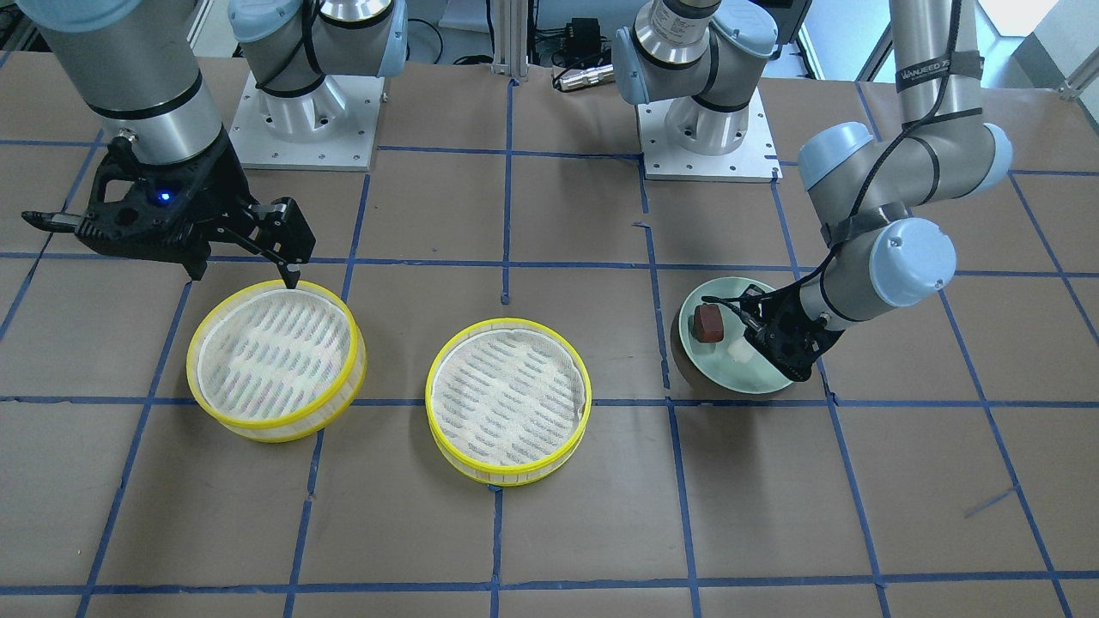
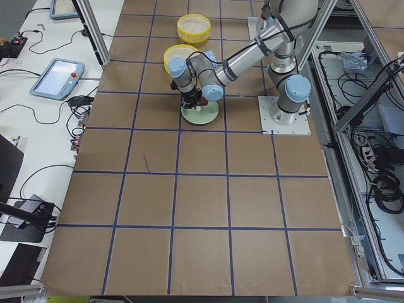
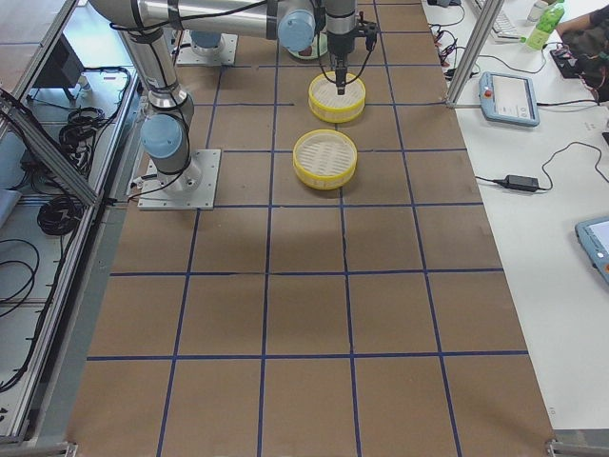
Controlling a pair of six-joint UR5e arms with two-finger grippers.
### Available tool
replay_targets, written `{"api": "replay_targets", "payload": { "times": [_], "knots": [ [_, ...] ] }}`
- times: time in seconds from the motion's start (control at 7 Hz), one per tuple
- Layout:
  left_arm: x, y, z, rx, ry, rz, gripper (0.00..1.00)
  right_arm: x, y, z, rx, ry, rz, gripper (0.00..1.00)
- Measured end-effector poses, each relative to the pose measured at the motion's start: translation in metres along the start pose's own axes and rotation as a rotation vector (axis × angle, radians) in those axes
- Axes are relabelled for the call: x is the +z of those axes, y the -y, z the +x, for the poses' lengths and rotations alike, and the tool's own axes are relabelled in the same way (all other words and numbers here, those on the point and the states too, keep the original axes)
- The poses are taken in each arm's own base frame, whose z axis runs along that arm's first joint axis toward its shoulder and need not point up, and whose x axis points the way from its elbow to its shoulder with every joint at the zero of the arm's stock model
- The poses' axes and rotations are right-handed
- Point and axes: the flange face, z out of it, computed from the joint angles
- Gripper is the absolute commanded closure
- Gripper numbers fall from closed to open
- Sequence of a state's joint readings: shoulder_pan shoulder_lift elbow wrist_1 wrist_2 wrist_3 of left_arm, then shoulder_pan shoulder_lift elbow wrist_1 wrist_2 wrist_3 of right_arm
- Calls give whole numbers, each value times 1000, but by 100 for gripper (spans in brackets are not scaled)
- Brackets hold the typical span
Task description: Stack buns with steamer
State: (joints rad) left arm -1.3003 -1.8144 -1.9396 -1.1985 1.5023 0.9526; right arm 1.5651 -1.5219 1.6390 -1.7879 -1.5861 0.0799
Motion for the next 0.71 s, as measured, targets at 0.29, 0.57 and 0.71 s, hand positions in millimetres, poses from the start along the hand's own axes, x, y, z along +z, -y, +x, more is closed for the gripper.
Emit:
{"api": "replay_targets", "payload": {
  "times": [0.29, 0.57, 0.71],
  "knots": [
    [-43, 19, 30, -309, -72, 108, 100, 7, -2, 0, -4, -1, -11, 0],
    [-44, 86, 97, -507, -177, 246, 99, 7, -3, 0, -4, 1, -12, 0],
    [-30, 130, 131, -562, -197, 313, 54, 5, -4, 0, -4, 1, -9, 0]
  ]
}}
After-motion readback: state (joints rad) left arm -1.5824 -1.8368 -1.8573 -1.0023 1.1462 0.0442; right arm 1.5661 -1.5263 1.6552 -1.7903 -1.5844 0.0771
